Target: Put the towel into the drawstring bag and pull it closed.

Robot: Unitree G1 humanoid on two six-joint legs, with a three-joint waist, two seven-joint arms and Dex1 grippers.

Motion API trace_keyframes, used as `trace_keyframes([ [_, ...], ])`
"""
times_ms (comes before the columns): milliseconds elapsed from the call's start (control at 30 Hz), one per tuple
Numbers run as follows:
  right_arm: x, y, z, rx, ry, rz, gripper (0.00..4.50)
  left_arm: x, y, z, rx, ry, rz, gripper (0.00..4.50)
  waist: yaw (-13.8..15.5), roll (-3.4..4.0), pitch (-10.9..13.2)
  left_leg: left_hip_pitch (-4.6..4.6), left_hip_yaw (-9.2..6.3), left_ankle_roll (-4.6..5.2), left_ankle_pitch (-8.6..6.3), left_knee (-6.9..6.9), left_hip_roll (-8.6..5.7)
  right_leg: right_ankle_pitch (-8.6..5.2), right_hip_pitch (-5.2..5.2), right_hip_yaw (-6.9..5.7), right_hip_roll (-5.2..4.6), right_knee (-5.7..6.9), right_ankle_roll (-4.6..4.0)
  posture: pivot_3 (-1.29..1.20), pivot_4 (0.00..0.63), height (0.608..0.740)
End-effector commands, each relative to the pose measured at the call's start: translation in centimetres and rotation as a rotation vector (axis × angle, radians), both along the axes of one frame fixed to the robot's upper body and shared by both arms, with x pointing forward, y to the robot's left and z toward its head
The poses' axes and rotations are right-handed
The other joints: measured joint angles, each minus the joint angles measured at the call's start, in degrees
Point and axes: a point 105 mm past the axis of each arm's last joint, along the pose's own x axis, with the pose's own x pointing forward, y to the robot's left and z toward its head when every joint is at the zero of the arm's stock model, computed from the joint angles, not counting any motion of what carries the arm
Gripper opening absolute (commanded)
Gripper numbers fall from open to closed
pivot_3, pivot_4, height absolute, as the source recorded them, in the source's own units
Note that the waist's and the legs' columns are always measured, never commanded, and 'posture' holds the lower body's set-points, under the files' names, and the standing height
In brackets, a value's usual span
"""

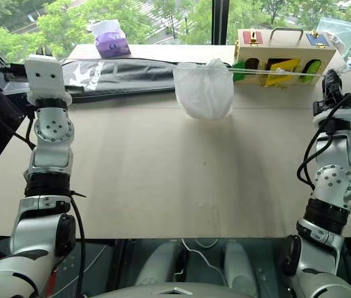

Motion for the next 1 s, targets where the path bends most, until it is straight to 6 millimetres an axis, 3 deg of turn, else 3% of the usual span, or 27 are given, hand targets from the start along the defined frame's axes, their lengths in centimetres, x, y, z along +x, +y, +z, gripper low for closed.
trace_keyframes([
  [33, -4.5, -9.1, -0.4, 0.191, -0.039, -0.381, 0.0, -2.6, 6.9, -1.2, -0.219, -0.017, 0.244, 0.04, 0.0, -0.02, 0.0, 0.0, 0.01, 0.0, 0.0, 0.01, 0.0, 0.0, 0.0, 0.01, 0.0, 0.0, 0.0, 0.0, 0.15, 0.74],
  [100, -4.5, -9.5, -0.6, 0.207, -0.03, -0.389, 0.0, -2.4, 6.6, -1.5, -0.227, -0.007, 0.233, 0.04, 0.0, -0.03, 0.0, 0.0, 0.04, 0.0, 0.0, 0.01, 0.0, 0.0, 0.0, 0.03, -0.01, -0.01, 0.0, 0.0, 0.15, 0.74],
  [133, -4.1, -8.7, -0.5, 0.176, -0.023, -0.345, 0.0, -1.9, 6.0, -1.7, -0.243, 0.0, 0.187, 0.04, 0.0, -0.02, 0.0, 0.0, 0.04, 0.0, 0.0, 0.01, 0.0, 0.0, 0.0, 0.04, -0.01, 0.0, 0.0, 0.0, 0.15, 0.74],
  [300, -1.5, -1.3, -2.0, -0.161, 0.13, 0.04, 0.0, 1.5, 0.1, -4.0, -0.294, 0.136, -0.202, 0.04, 0.2, -0.04, 0.0, -0.02, 0.05, 0.0, 0.0, 0.0, -0.01, 0.0, 0.02, 0.01, -0.04, -0.04, 0.0, 0.0, 0.15, 0.74],
  [433, -2.0, 4.1, -3.3, -0.382, 0.175, 0.317, 0.0, 2.1, -2.5, -5.1, -0.244, 0.208, -0.352, 0.04, -0.5, -0.05, 0.0, 0.02, 0.18, 0.02, -0.01, 0.01, 0.01, 0.0, 0.01, 0.13, 0.0, -0.03, 0.0, 0.0, 0.15, 0.74],
  [467, -2.3, 4.6, -3.4, -0.42, 0.176, 0.357, 0.49, 2.1, -3.5, -5.4, -0.236, 0.233, -0.431, 0.0, -0.6, -0.06, 0.0, 0.04, 0.18, 0.02, -0.01, 0.01, 0.04, 0.0, 0.01, 0.14, 0.04, -0.02, 0.0, 0.0, 0.15, 0.74],
  [500, -2.8, 5.5, -3.6, -0.463, 0.174, 0.427, 0.67, 2.1, -5.3, -6.3, -0.231, 0.292, -0.554, 0.0, -0.6, -0.06, 0.0, 0.04, 0.17, 0.01, -0.01, 0.02, 0.06, 0.0, 0.01, 0.14, 0.08, -0.01, -0.01, 0.0, 0.15, 0.74],
  [600, -4.5, 7.4, -5.3, -0.615, 0.23, 0.604, 1.87, -0.7, -11.9, -10.3, -0.263, 0.57, -1.051, 0.94, -0.4, -0.05, 0.0, 0.04, 0.17, 0.01, -0.01, 0.02, 0.07, 0.0, 0.02, 0.13, 0.09, -0.02, -0.01, 0.0, 0.15, 0.74],
  [667, -5.8, 8.0, -6.8, -0.668, 0.292, 0.729, 2.79, -2.0, -12.9, -12.4, -0.228, 0.69, -1.113, 1.84, -0.2, -0.06, 0.0, 0.03, 0.2, 0.02, -0.01, 0.03, 0.08, -0.01, 0.05, 0.16, 0.08, -0.13, -0.01, 0.0, 0.15, 0.74],
  [733, -7.4, 7.9, -8.3, -0.76, 0.369, 0.837, 3.7, -2.5, -12.1, -13.8, -0.127, 0.761, -1.069, 2.67, -0.1, -0.17, 0.1, 0.0, 0.17, 0.07, -0.04, 0.04, 0.07, -0.01, 0.08, 0.14, 0.08, -0.22, -0.02, 0.0, 0.15, 0.74],
  [833, -7.1, 4.3, -11.1, -1.021, 0.528, 0.731, 3.81, -3.6, -11.4, -14.4, -0.076, 0.814, -1.11, 4.24, -0.2, -0.19, 0.1, 0.04, 0.08, 0.07, -0.04, 0.11, 0.11, -0.02, 0.12, 0.09, 0.12, -0.16, -0.04, 0.0, 0.15, 0.74],
  [900, -7.2, 2.8, -11.8, -1.207, 0.525, 0.69, 3.81, -3.7, -10.4, -14.7, -0.062, 0.832, -1.077, 4.47, -0.1, -0.19, 0.1, 0.13, 0.22, 0.07, -0.04, 0.12, 0.13, -0.03, 0.13, 0.16, 0.12, -0.16, -0.04, 0.0, 0.15, 0.74],
  [1000, -7.4, 2.4, -11.7, -1.215, 0.435, 0.701, 3.81, -4.3, -8.9, -15.1, -0.019, 0.838, -1.019, 4.47, -0.2, -0.22, 0.1, 0.15, 0.31, 0.07, -0.04, 0.2, 0.13, -0.02, 0.18, 0.23, 0.12, -0.18, 0.0, 0.0, 0.15, 0.74],
])
